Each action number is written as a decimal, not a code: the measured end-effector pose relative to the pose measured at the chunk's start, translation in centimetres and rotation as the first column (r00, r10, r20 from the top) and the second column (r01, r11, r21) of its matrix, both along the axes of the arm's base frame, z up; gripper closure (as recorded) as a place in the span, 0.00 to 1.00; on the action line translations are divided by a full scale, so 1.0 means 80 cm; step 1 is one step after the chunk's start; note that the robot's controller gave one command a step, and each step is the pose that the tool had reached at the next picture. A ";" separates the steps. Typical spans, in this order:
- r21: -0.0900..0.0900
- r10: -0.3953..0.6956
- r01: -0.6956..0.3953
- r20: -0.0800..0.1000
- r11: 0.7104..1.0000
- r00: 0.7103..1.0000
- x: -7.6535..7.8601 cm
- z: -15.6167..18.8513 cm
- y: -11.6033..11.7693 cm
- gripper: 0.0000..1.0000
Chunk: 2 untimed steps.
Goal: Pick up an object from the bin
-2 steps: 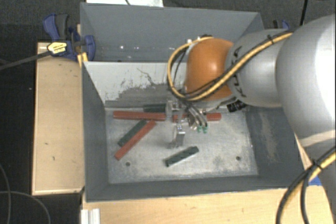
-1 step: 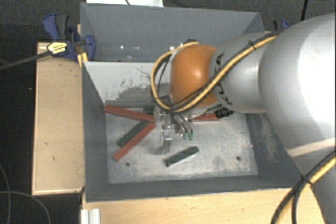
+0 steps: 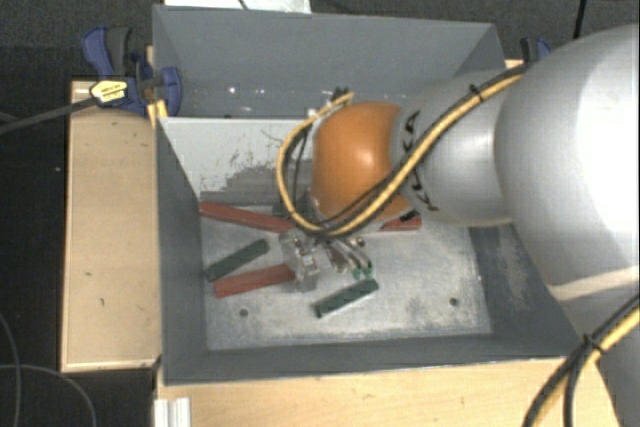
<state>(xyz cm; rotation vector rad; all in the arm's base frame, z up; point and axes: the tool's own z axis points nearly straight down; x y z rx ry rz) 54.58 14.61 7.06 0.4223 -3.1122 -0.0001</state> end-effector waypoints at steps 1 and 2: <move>0.000 -0.001 0.001 0.000 1.000 1.000 0.000 0.000 0.000 1.00; 0.001 0.072 -0.072 0.003 0.997 0.997 -0.040 0.179 0.003 1.00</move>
Offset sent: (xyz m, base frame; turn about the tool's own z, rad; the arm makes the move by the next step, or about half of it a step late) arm -0.0329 0.0023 0.1429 -0.0758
